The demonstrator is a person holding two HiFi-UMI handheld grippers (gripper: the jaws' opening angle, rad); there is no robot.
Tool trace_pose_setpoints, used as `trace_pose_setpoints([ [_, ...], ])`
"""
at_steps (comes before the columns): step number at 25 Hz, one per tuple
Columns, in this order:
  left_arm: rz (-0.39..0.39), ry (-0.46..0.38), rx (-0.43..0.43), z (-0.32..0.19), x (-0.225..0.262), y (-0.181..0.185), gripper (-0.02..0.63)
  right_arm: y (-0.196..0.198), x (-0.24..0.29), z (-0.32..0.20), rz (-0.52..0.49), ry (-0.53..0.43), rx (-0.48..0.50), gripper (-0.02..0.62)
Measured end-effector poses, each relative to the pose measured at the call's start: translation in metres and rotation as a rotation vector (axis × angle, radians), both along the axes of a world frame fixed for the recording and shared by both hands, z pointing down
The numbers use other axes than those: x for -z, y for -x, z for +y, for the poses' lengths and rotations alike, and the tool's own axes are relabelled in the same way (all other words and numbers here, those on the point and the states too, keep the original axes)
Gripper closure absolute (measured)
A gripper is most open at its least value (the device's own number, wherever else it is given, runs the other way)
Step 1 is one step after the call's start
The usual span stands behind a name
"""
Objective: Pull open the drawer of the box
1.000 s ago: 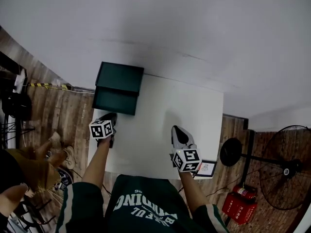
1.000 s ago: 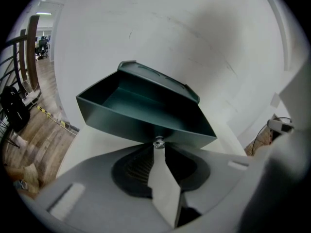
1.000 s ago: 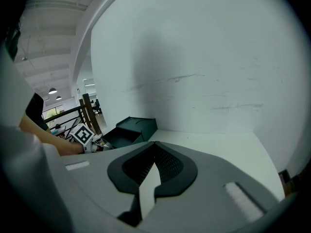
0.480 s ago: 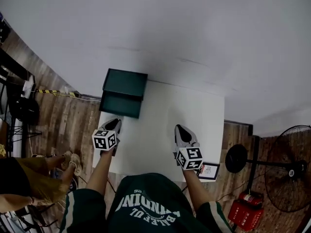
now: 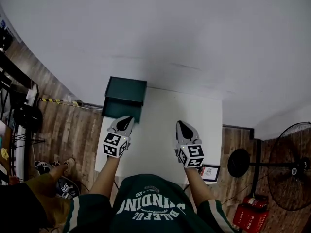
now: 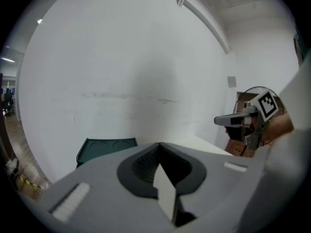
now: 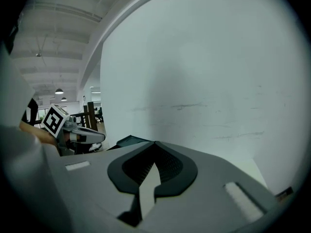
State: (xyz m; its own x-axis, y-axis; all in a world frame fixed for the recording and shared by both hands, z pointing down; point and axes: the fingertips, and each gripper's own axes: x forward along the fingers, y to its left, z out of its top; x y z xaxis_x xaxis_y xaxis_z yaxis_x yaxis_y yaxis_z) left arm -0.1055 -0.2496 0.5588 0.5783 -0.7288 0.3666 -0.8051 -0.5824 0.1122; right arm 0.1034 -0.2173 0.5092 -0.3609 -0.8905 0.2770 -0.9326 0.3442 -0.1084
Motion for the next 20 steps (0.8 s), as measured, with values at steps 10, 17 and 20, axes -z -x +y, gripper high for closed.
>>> trace_pose_setpoints([
  [10, 0.047, -0.08, -0.001, -0.008, 0.047, -0.019, 0.554, -0.004, 0.027, -0.001, 0.025, -0.079, 0.014, 0.594],
  [17, 0.043, -0.07, -0.004, -0.009, 0.044, -0.021, 0.554, -0.004, 0.026, -0.002, 0.023, -0.076, 0.021, 0.594],
  [20, 0.044, -0.068, -0.003, -0.01, 0.043, -0.022, 0.554, -0.006, 0.024, -0.001, 0.025, -0.072, 0.021, 0.594],
])
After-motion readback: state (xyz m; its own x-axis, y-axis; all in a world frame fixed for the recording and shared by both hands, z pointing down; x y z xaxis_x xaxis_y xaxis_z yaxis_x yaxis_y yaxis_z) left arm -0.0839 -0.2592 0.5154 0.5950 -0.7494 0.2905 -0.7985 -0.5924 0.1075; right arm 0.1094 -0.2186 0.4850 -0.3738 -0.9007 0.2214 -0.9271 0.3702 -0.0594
